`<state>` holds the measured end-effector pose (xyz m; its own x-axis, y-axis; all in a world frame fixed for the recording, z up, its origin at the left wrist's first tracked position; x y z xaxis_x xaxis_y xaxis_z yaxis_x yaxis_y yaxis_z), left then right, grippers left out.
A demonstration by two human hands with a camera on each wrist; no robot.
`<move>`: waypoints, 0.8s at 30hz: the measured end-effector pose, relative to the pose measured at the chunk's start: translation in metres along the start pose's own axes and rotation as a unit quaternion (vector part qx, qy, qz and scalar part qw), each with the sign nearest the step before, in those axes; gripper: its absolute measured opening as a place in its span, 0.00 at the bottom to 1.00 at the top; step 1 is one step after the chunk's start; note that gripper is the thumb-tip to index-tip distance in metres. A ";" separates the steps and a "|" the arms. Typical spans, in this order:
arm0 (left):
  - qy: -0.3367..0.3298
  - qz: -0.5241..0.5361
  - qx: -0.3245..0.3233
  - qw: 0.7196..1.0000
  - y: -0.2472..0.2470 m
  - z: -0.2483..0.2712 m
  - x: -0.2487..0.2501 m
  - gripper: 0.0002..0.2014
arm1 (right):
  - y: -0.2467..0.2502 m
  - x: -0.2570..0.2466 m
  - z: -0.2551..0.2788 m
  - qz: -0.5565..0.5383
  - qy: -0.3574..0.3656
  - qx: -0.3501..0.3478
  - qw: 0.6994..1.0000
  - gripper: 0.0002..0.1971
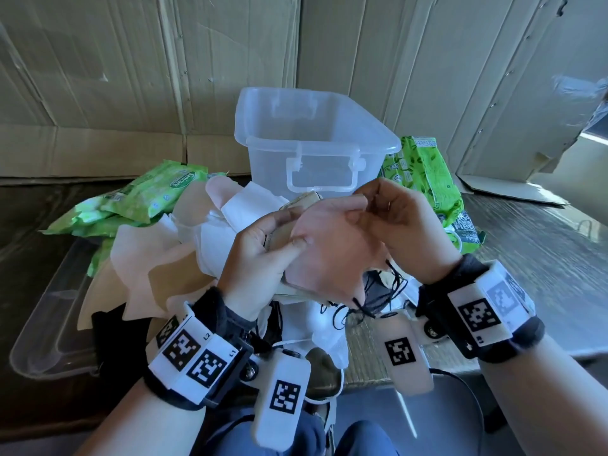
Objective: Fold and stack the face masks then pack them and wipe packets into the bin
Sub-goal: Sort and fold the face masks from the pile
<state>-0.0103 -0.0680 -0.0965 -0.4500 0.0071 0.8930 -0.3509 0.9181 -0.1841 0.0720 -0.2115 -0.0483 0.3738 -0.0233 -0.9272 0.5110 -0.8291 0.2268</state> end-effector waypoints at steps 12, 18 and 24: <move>-0.013 -0.037 -0.071 0.997 -0.004 0.002 0.006 0.25 | -0.018 0.012 -0.011 0.088 -0.069 0.044 0.993 0.25; -0.047 -0.059 -0.047 0.996 -0.007 0.000 0.009 0.33 | -0.023 0.011 -0.005 0.136 -0.063 -0.019 0.989 0.25; 0.062 0.020 0.126 0.990 0.002 -0.001 -0.014 0.35 | -0.019 0.010 -0.010 0.065 -0.045 0.079 0.994 0.36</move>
<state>-0.0040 -0.0660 -0.1093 -0.3684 0.1042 0.9238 -0.5354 0.7886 -0.3025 0.0742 -0.1905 -0.0590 0.3543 -0.1801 -0.9176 0.3316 -0.8933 0.3033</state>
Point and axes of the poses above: each hand's wrist, its own z-axis away from the middle knuckle, its own y-axis out of the back of the hand, x = y × z, the point moved 5 cm from there along -z, towards the middle knuckle, and after that the axes turned 9 degrees about -y, right-handed, at the moved point
